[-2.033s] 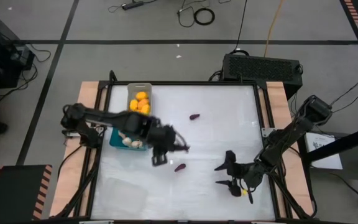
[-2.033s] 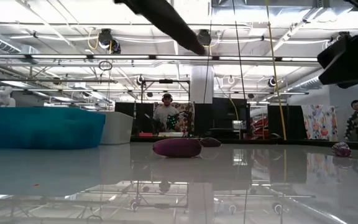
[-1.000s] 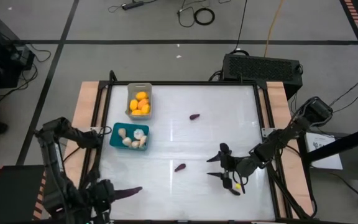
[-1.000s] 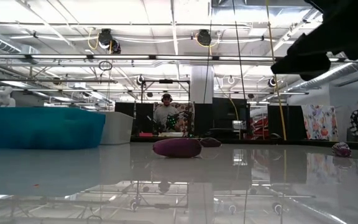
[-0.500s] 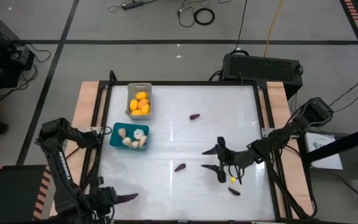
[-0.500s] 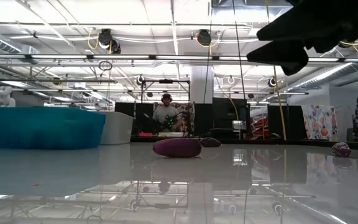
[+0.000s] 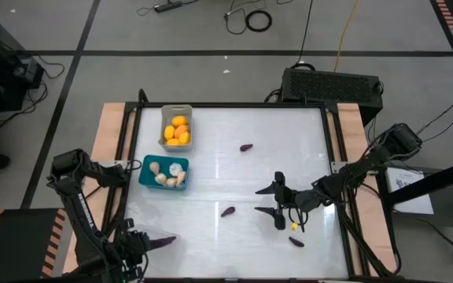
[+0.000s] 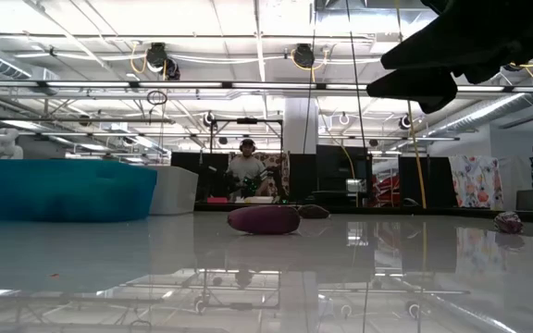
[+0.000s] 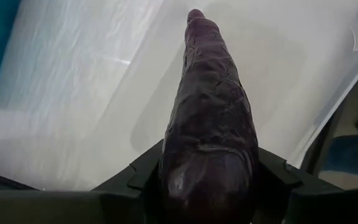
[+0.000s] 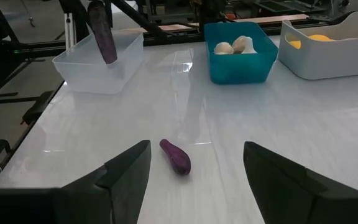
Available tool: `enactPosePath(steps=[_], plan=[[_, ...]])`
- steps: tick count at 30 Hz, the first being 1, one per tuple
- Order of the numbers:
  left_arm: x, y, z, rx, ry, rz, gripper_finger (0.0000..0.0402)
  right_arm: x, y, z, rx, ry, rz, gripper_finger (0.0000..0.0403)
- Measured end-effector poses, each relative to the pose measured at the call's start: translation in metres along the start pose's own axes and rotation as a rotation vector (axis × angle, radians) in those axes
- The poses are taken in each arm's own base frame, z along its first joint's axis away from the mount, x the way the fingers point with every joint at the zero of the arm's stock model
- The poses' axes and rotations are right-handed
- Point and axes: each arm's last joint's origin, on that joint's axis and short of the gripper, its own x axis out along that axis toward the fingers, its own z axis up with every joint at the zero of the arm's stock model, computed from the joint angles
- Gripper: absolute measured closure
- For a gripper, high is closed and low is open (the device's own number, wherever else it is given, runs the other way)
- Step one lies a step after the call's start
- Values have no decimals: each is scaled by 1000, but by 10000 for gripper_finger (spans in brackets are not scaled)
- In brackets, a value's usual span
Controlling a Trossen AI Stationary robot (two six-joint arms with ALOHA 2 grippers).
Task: Sort produce into baskets
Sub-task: Put the purple eggplant into the transparent bin
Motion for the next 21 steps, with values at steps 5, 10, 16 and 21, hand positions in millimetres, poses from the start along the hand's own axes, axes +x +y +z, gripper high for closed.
enactPosePath(steps=[5,10,16,21], plan=[[2,0,8,-32,11,-10,217,0,-1,-2,-13,22,-7,154],[4,2,12,-63,62,1,190,0,-2,-5,-26,43,-14,154],[7,9,21,-115,236,45,124,0,1,-5,-24,69,63,154],[2,12,34,-33,326,-24,95,0,0,-6,-34,81,65,154]])
